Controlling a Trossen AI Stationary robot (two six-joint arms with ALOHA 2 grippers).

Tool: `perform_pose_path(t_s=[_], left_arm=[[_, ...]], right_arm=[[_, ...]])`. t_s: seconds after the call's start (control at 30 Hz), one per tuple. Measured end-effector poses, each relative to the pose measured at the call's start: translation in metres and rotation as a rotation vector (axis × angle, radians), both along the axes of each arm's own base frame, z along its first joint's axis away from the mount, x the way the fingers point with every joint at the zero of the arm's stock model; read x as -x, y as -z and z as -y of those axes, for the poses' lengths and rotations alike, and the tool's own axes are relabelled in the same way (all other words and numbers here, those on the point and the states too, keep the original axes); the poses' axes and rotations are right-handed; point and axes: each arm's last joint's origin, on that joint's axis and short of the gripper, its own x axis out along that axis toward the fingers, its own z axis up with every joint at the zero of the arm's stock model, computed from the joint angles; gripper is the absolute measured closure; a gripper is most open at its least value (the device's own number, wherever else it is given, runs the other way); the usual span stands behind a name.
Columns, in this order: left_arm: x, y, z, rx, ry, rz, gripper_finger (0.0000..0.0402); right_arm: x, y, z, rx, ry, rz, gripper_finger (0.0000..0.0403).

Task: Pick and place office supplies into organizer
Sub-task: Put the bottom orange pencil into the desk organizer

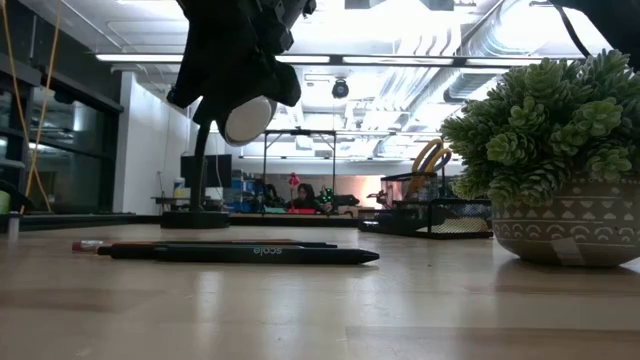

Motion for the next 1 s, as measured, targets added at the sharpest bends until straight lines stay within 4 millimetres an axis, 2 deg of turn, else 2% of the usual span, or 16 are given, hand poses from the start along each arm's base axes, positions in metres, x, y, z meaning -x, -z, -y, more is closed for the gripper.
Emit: perform_pose_path(t_s=[0.43, 0.67, 1.0], left_arm=[[-0.004, -0.012, 0.007, -0.041, 0.046, -0.002, 0.0400], [-0.003, -0.014, 0.002, -0.103, 0.041, -0.022, 0.0401], [-0.005, -0.016, 0.001, -0.102, 0.078, -0.020, 0.0401]], right_arm=[[0.000, 0.000, 0.001, 0.024, 0.003, 0.005, 0.0273], [0.000, 0.000, 0.001, 0.026, 0.005, 0.005, 0.0273], [0.000, 0.000, 0.001, 0.028, 0.006, 0.006, 0.0273]])
